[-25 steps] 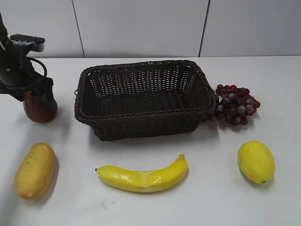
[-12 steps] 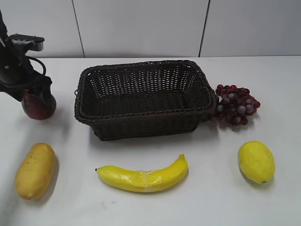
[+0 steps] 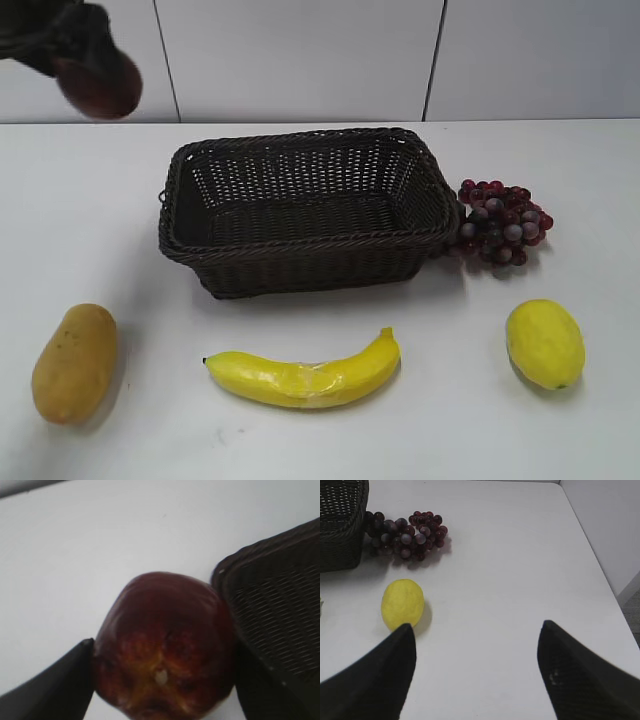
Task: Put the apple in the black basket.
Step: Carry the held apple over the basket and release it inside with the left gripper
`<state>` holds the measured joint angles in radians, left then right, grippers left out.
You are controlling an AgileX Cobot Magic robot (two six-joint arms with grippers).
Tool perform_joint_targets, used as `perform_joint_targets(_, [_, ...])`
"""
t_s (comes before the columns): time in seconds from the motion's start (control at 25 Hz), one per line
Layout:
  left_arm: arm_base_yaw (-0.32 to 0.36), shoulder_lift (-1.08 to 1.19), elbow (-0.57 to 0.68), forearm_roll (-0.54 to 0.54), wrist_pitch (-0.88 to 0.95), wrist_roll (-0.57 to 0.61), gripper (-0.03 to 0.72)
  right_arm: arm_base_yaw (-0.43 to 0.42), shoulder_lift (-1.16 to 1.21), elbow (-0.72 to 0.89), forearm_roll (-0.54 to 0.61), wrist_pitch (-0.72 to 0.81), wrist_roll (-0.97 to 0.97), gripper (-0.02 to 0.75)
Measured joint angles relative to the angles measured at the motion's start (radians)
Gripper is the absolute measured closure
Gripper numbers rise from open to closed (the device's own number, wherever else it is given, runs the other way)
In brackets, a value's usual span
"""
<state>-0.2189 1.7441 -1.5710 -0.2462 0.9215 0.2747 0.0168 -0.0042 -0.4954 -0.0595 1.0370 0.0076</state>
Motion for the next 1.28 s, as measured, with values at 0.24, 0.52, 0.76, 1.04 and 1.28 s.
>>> perform_joint_targets(0.24, [-0.219,0.019,-0.031,-0.017,-0.046,0.000,0.073,0.000,0.000,0.000,0.000,0.000,0.000,0.167])
perform_joint_targets(0.52, [-0.354,0.187,-0.031,-0.020,-0.114,0.000,0.073,0.000,0.000,0.000,0.000,0.000,0.000,0.167])
perform_joint_targets(0.76, [-0.367,0.335,-0.031,-0.002,-0.144,0.000,0.073,0.000,0.000,0.000,0.000,0.000,0.000,0.167])
perform_joint_targets(1.04, [-0.367,0.390,-0.032,0.015,-0.165,0.000,0.036,0.000,0.000,0.000,0.000,0.000,0.000,0.167])
perform_joint_targets(1.28, [-0.367,0.393,-0.053,0.020,-0.175,0.000,-0.002,0.000,0.000,0.000,0.000,0.000,0.000,0.167])
